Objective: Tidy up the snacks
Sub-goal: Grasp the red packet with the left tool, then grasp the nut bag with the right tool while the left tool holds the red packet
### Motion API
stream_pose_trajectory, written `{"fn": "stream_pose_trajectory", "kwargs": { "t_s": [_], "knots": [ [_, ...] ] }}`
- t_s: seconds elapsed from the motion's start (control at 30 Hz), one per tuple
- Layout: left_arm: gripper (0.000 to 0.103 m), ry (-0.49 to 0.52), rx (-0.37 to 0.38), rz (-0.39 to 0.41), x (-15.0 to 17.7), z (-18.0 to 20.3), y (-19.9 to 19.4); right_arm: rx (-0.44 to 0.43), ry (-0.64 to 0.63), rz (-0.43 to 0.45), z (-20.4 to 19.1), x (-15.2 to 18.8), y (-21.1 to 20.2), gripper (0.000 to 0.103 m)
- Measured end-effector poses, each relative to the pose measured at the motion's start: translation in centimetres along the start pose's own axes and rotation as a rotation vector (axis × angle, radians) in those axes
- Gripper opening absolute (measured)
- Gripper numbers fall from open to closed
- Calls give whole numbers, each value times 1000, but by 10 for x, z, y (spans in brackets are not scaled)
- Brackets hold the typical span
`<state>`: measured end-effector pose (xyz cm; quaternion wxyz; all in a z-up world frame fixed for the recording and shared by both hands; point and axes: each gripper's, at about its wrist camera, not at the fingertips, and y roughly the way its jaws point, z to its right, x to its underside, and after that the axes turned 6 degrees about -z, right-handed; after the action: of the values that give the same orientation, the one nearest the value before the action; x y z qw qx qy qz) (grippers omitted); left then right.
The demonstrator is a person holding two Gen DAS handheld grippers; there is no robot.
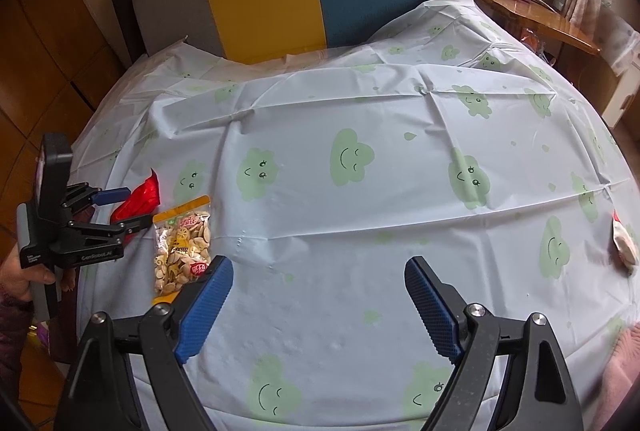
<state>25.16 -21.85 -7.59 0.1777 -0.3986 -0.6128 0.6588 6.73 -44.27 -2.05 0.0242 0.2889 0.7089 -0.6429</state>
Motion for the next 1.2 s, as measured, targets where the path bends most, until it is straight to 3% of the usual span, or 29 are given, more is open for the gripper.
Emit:
{"fn": "stream_pose_trajectory", "kwargs": {
  "t_s": [0.03, 0.1, 0.33, 0.67, 0.83, 0.93, 1.07, 1.2],
  "knots": [
    [61, -27, 13, 10, 1, -4, 0, 1, 1, -2, 0, 0, 1, 88],
    [48, -49, 1, 35, 5, -4, -3, 4, 3, -5, 1, 1, 2, 88],
    [46, -136, -46, 19, 33, 16, -16, 9, -15, -14, -2, 2, 4, 88],
    [46, -281, -39, 62, 123, 61, -50, 50, -82, -34, -12, 8, 10, 88],
    [47, -237, -79, 106, 155, 83, -58, 102, -112, -68, -14, 10, 21, 88],
    [47, -229, -80, 177, 164, 85, -57, 102, -130, -84, -19, 11, 27, 88],
    [47, -242, -43, 231, 172, 79, -57, 39, -143, -140, -31, 15, 37, 88],
    [47, -241, -41, 256, 176, 79, -57, -35, -191, -128, -64, 12, 35, 90]
  ]
}}
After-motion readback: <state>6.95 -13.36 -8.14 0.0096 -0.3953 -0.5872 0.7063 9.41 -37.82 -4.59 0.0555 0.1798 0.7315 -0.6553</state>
